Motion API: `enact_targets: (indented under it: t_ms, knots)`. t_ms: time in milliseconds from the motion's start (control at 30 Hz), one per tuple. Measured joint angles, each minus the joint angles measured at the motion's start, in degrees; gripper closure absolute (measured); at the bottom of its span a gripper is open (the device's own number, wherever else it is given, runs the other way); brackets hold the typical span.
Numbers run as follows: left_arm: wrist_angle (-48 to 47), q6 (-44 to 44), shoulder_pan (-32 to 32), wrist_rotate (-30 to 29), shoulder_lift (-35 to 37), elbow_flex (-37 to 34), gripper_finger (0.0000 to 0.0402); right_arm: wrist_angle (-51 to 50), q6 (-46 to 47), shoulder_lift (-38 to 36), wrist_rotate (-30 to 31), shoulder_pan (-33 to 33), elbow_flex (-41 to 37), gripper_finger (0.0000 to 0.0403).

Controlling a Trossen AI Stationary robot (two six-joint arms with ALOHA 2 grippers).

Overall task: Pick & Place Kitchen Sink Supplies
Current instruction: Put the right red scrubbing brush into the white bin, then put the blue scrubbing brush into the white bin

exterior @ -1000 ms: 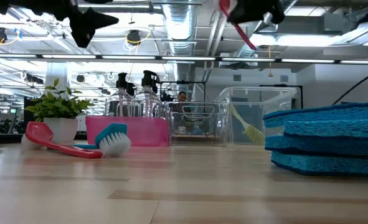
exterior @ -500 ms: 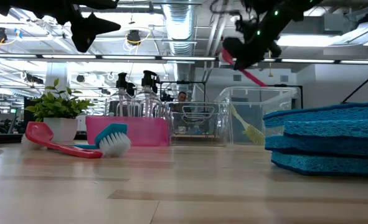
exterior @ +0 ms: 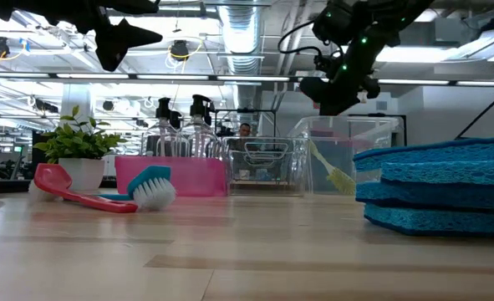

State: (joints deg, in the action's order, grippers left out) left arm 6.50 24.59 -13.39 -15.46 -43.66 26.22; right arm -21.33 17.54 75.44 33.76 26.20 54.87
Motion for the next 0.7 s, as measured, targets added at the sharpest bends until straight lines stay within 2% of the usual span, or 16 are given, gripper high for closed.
enact_targets:
  t_ms: [400,700]
  knots:
    - [0.00,1.45,-0.17,0.47,0.00,0.00,0.0197,-2.41,0.55,-1.30,0.57,-1.64,0.00,0.0237]
    - [0.00,1.84,-0.20,0.48,0.00,0.00,0.0197,1.04,-3.18,-8.54,2.19,-7.76,0.00,0.0218]
